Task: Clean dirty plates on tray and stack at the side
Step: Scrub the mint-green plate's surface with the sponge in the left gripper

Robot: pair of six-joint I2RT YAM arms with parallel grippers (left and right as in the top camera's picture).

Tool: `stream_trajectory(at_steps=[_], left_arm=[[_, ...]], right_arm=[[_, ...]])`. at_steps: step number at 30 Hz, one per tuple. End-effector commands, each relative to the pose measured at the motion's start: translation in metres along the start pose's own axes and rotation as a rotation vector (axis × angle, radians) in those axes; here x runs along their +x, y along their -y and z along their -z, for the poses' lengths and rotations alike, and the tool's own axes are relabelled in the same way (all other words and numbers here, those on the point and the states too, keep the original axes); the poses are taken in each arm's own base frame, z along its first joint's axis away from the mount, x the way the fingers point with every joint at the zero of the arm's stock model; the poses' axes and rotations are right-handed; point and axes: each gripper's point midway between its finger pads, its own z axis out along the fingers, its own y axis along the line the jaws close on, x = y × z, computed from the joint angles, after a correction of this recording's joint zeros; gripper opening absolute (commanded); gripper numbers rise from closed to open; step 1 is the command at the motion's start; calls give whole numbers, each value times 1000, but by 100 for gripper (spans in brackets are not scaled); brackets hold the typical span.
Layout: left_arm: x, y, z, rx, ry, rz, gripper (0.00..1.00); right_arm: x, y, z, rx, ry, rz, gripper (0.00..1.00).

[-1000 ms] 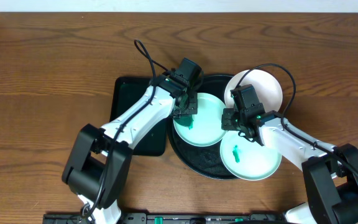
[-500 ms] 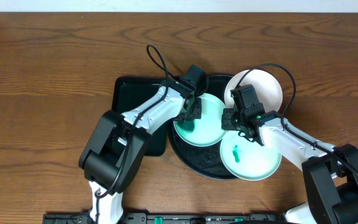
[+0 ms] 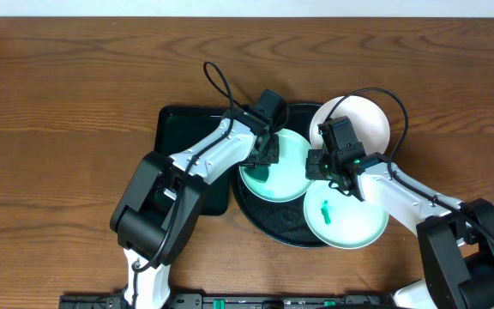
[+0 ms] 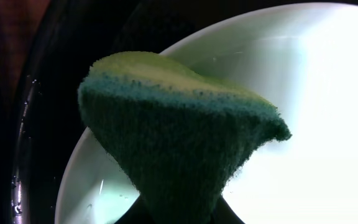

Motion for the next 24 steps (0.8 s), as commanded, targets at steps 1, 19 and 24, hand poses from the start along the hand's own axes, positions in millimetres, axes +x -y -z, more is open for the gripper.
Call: stream_trajectory(at_steps=[1, 19, 24], left_arm=[[21, -18, -31, -65, -86, 14, 17], [-4, -15, 33, -48, 57, 11, 38], [2, -17, 32, -60, 36, 10, 27]], right_arm=[[-1, 1, 2, 11, 11, -4, 2], [-1, 1, 2, 12, 11, -4, 3], [-1, 1, 2, 12, 11, -4, 3]])
